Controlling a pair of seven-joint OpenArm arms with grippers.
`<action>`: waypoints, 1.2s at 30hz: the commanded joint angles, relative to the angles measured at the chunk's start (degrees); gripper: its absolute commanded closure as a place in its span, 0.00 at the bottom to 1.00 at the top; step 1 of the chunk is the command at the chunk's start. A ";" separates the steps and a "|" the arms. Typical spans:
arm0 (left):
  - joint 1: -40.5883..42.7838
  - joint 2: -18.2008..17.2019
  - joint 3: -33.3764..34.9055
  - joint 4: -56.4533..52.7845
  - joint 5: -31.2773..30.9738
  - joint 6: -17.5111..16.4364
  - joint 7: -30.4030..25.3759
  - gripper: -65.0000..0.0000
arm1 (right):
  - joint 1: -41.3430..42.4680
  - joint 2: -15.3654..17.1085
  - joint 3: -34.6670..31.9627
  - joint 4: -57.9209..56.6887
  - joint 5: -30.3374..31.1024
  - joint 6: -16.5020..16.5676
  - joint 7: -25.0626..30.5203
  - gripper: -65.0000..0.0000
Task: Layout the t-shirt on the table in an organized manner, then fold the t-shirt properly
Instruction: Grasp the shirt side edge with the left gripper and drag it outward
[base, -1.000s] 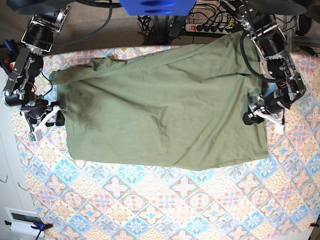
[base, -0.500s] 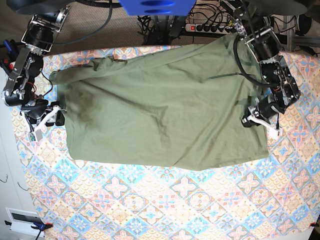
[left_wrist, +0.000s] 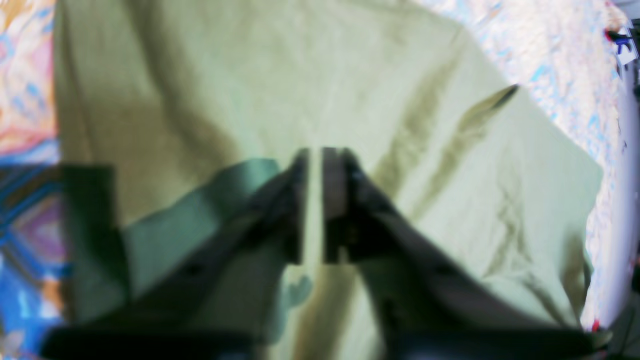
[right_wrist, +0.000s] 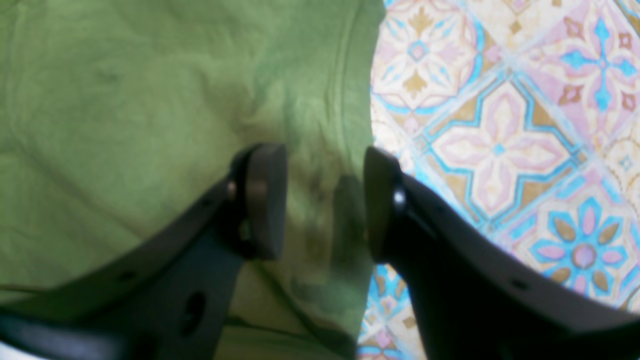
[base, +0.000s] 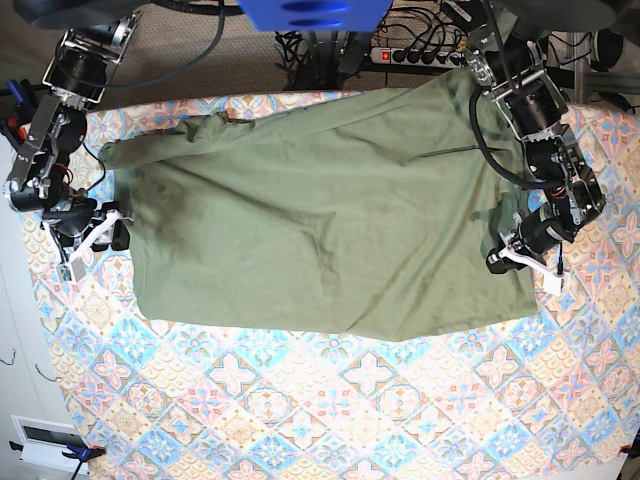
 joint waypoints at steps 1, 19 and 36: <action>-0.93 -1.49 -2.04 0.98 -0.96 1.86 -1.75 0.77 | 0.98 1.18 0.22 1.14 0.89 -0.01 1.16 0.62; 1.09 -0.35 -4.15 0.81 -0.96 5.81 -1.66 0.44 | 0.98 1.18 0.22 1.14 0.98 -0.01 1.07 0.62; 0.21 0.09 -3.98 -7.11 -1.13 5.73 -5.62 0.98 | 1.07 1.18 0.22 1.14 0.98 -0.01 1.07 0.62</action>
